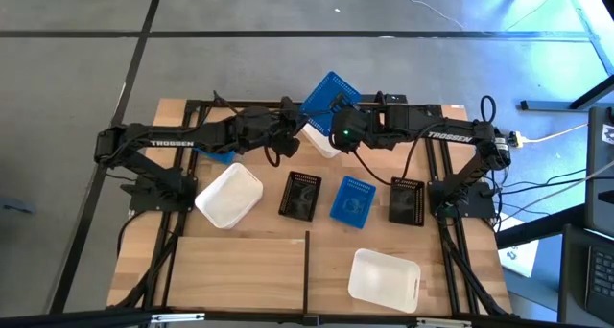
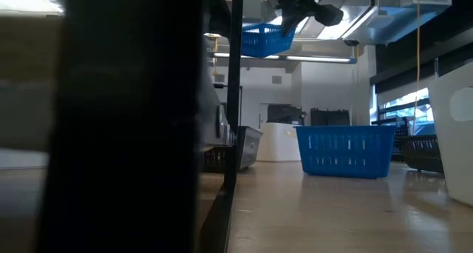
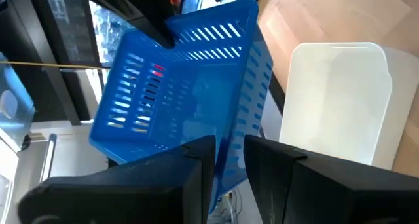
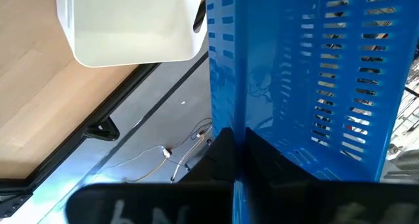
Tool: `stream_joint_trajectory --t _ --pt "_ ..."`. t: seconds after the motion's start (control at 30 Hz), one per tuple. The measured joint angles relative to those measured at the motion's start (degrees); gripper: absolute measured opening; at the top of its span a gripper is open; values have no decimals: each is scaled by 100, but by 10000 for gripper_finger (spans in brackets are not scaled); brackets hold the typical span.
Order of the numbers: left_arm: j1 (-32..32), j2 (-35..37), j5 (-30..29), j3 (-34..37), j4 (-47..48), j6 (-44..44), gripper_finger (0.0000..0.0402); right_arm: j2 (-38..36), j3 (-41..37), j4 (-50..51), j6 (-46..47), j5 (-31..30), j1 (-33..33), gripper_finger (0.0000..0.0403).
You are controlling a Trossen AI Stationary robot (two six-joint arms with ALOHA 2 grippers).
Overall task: Stack baskets on shelf by color
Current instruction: Put the top right blue bin on the shelf
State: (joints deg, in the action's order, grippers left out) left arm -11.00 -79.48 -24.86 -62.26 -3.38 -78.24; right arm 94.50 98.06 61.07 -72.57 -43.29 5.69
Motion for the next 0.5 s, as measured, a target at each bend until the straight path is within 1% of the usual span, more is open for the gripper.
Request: stream_joint_trajectory --t 0.13,0.23,0.5 --pt "-35 0 21 0 -2 11 72 0 -2 -10 -17 5 -2 3" --pt "-64 0 20 0 0 11 72 0 -2 -56 -105 118 -2 3" --pt "-129 0 189 0 2 162 71 0 -2 -162 -130 215 -13 3"
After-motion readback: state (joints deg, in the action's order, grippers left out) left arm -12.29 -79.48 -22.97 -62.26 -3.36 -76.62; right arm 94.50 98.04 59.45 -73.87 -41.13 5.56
